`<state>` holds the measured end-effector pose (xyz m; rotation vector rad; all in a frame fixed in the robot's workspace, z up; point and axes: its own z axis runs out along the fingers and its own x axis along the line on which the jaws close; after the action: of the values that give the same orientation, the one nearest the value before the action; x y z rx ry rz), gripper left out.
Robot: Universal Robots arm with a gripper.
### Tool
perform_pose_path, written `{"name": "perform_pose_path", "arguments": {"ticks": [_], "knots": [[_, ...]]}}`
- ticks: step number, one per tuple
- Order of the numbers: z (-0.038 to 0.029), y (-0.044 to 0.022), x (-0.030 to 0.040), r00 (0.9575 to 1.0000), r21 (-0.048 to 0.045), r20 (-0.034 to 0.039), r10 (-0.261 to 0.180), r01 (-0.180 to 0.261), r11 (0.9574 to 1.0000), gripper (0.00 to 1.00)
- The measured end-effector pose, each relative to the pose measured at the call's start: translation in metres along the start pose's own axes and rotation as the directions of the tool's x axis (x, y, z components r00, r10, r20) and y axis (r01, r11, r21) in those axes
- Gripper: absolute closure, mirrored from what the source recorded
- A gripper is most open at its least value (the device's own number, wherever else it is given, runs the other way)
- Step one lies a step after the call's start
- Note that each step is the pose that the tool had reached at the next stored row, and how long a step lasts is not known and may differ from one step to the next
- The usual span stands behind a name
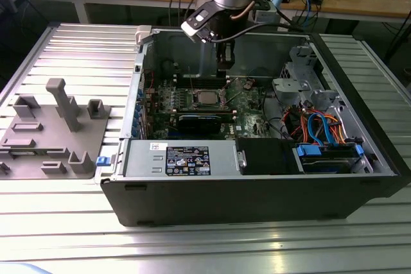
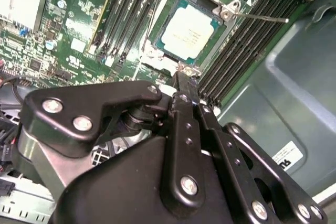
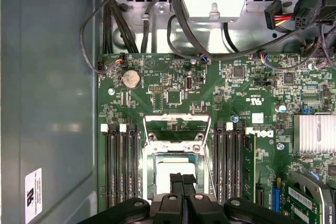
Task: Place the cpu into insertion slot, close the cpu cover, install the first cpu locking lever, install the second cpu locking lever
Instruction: 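Close the cpu cover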
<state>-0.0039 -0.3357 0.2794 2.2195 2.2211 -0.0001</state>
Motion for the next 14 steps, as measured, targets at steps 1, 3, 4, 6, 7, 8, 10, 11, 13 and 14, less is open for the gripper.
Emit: {"name": "perform_pose_path", "arguments": {"ticks": [1, 3, 4, 6, 7, 8, 10, 11, 13, 14], "knots": [[0.0002, 0.0011, 0.0000, 1.0000, 0.0005, -0.0001, 0.000, 0.000, 1.0000, 0.89], [0.0007, 0.0059, 0.0000, 1.0000, 0.0015, -0.0001, 0.000, 0.000, 1.0000, 0.89], [0.0009, 0.0080, 0.0001, 1.0000, 0.0018, -0.0002, 0.000, 0.000, 1.0000, 0.89], [0.0013, 0.0120, 0.0002, 1.0000, 0.0021, -0.0002, 0.000, 0.000, 1.0000, 0.89], [0.0015, 0.0147, 0.0004, 1.0000, 0.0022, -0.0002, 0.000, 0.000, 1.0000, 0.89], [0.0018, 0.0172, 0.0005, 1.0000, 0.0023, -0.0003, 0.000, 0.000, 1.0000, 0.89], [0.0025, 0.0216, 0.0008, 1.0000, 0.0027, -0.0002, -0.001, 0.001, 1.0000, 0.89], [0.0032, 0.0254, 0.0012, 1.0000, 0.0028, -0.0001, -0.001, 0.001, 1.0000, 0.89], [0.0040, 0.0290, 0.0017, 1.0000, 0.0028, -0.0001, -0.002, 0.002, 1.0000, 0.89], [0.0043, 0.0304, 0.0020, 1.0000, 0.0028, -0.0001, -0.003, 0.003, 1.0000, 0.89]]}}
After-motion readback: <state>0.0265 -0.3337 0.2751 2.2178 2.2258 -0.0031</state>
